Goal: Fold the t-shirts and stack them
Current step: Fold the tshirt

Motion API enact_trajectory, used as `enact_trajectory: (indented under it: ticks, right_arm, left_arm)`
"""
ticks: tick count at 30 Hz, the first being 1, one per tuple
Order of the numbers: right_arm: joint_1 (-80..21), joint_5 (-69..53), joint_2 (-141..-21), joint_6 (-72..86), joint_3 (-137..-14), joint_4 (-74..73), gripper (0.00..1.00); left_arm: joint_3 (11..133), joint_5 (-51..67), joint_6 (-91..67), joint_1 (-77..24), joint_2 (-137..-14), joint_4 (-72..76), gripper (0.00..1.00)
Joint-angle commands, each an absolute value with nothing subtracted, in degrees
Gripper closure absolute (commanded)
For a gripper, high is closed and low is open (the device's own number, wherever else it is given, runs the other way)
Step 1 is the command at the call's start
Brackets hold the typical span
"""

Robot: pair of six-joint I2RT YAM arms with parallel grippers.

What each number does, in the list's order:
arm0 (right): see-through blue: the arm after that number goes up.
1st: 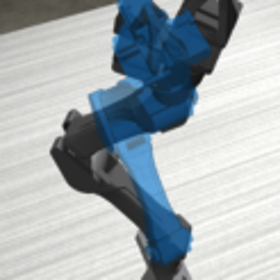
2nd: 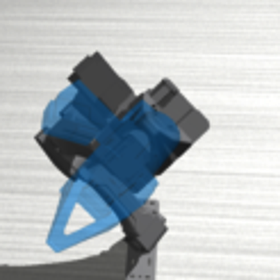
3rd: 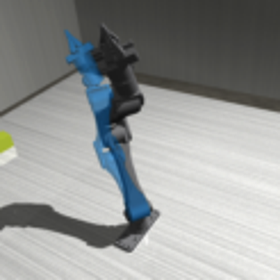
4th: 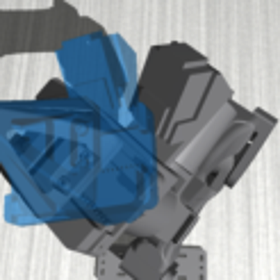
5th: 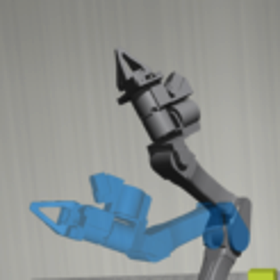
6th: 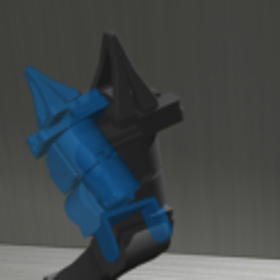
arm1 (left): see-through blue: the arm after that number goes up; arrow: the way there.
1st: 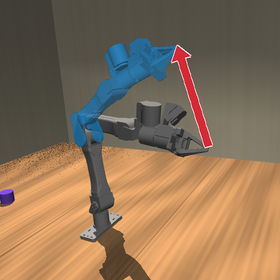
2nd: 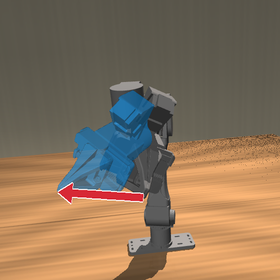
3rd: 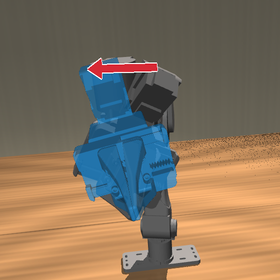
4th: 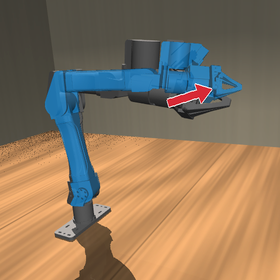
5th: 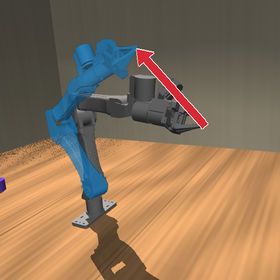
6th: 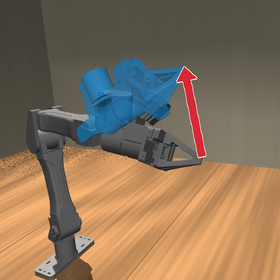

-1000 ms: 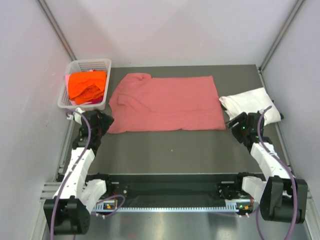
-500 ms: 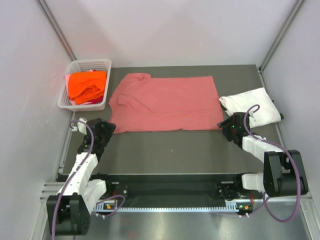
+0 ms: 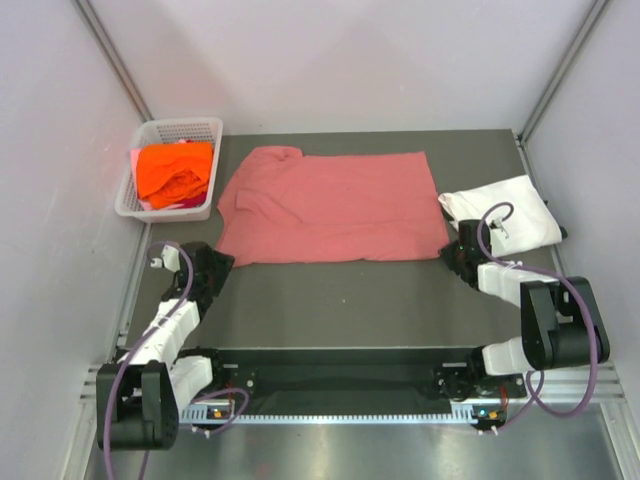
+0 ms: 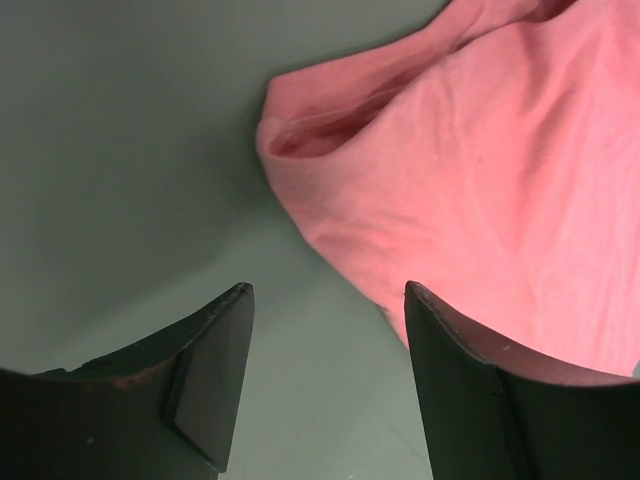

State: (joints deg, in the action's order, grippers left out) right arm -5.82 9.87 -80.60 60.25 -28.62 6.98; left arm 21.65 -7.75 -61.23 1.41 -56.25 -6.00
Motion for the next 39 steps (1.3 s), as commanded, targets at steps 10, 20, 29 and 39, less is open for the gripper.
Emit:
enact_trajectory:
  ticks: [10, 20, 29, 39]
  right_arm:
    - [-6.8, 16.1, -78.5, 54.1, -29.6, 8.8, 1.0]
    - [-7.3, 13.9, -78.9, 54.8, -29.3, 10.4, 1.0]
    - [-7.8, 11.7, -77.3, 54.9, -30.5, 7.5, 1.0]
    - [-8.0, 13.4, -76.1, 54.8, -30.8, 5.8, 1.0]
  left_arm:
    - [18.9, -8.5, -61.8, 1.4, -55.9, -0.6, 0.39]
    - [18.8, -14.9, -62.0, 1.4, -58.4, 3.1, 0.44]
    - [21.6, -16.0, -61.9, 1.6, -67.7, 7.1, 0.51]
    - [23.3, -15.2, -63.4, 1.8, -75.6, 7.6, 0.73]
